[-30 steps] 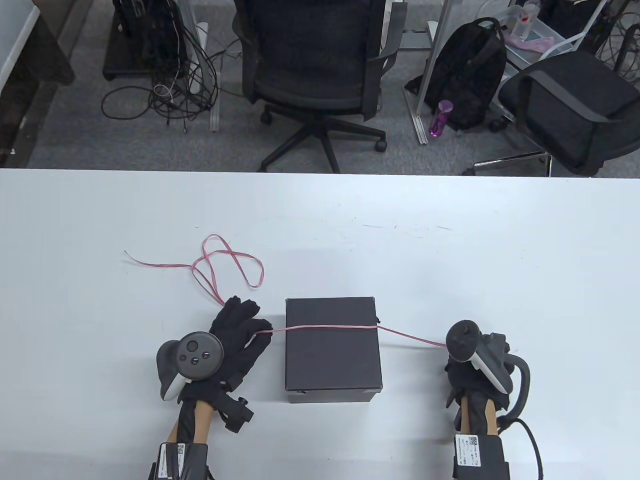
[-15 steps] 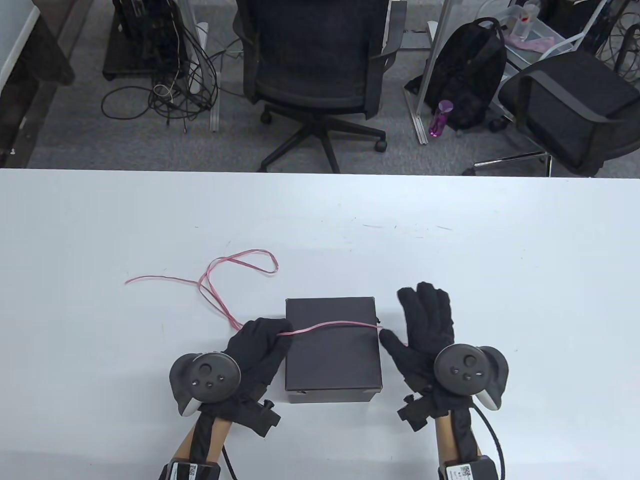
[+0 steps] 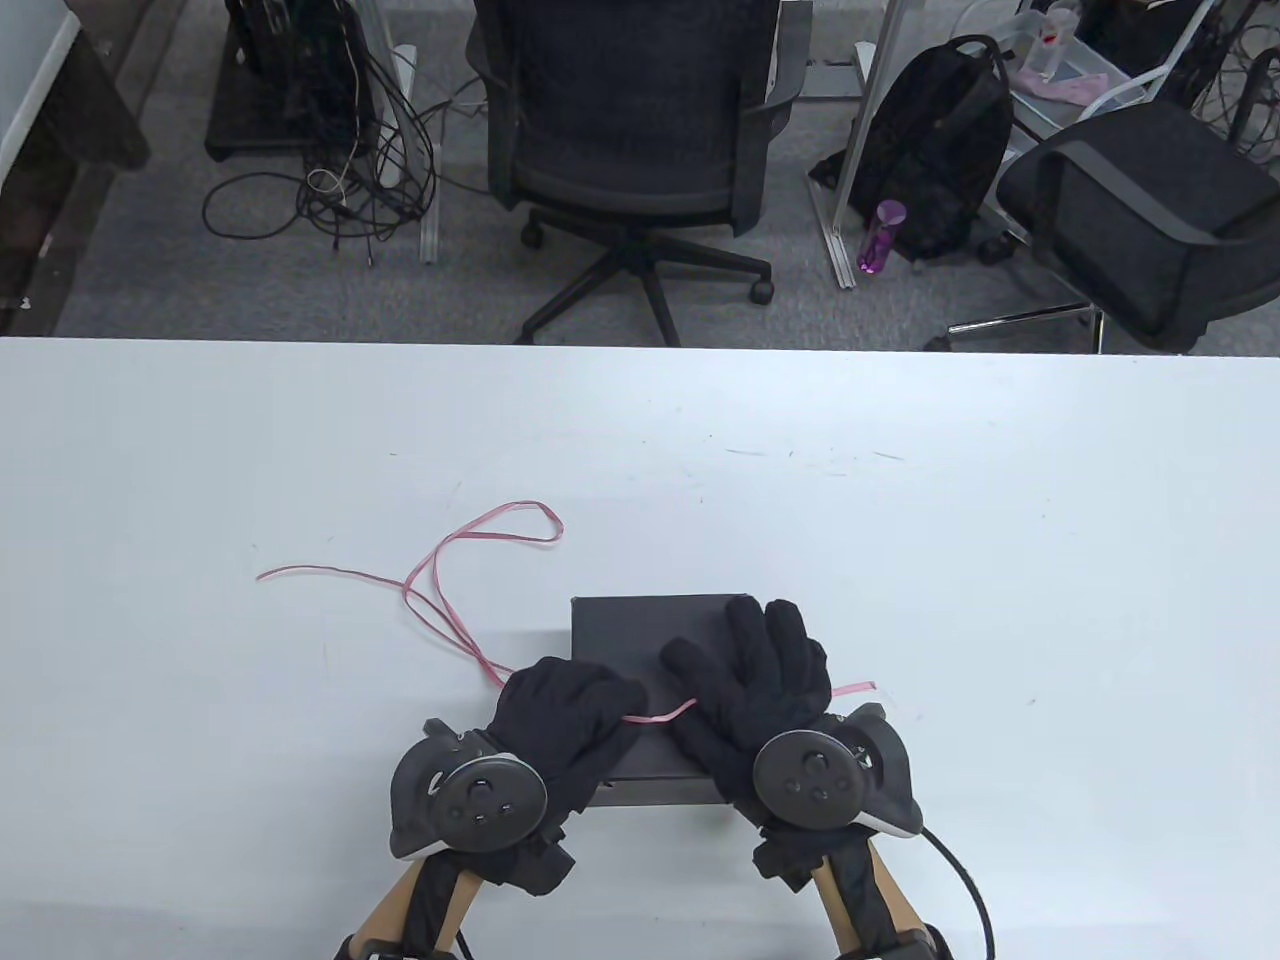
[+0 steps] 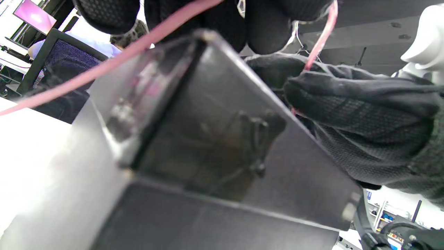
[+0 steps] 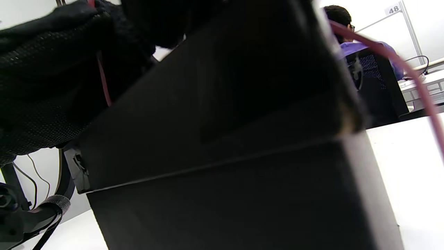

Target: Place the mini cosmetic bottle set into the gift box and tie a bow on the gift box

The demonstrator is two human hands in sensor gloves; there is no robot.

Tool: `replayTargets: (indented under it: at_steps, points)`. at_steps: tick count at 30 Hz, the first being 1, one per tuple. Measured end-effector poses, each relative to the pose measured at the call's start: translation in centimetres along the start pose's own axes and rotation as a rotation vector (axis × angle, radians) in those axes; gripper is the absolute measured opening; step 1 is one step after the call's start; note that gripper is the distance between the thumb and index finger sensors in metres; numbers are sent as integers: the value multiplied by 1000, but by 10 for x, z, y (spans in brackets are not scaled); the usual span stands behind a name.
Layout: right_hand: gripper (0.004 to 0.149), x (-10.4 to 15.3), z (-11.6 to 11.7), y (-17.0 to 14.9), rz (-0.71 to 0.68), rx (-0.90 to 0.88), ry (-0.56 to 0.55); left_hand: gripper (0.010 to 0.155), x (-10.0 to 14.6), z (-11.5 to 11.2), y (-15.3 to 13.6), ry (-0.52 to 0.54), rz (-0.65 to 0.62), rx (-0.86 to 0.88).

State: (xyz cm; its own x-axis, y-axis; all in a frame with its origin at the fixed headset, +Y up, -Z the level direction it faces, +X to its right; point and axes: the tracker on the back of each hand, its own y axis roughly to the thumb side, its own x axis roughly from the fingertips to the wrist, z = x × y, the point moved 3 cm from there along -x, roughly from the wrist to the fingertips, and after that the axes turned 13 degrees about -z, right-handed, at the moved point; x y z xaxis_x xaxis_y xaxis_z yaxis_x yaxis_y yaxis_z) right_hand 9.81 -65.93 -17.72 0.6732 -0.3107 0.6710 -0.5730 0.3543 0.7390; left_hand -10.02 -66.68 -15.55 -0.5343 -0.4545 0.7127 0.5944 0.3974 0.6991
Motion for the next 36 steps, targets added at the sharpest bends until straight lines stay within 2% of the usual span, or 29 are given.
replayTargets:
  at_steps: [4,8,12,16,22,28,32,35,36]
  points:
    - [42,4,-15,-2,-15,4,-137,43,3,7,-12,17,38,42]
    - [42,17,-41,-17,36,-29,-345,42,11,23,-35,86,96,143]
    - [42,31,-48,-44,153,-68,-406,42,19,34,-53,112,149,182]
    - [42,48,-47,-78,314,-11,-418,42,29,42,-72,136,215,196]
    - [42,73,-44,-117,531,235,-322,42,43,52,-93,206,309,166]
    - [43,94,-28,-151,721,361,-102,42,57,70,-106,353,359,190]
    - [43,102,-15,-165,799,347,29,42,57,69,-108,319,360,213]
    - [43,105,-8,-172,847,304,118,42,54,63,-108,257,370,192]
    - [48,103,-5,-173,842,242,168,42,53,61,-107,244,369,182]
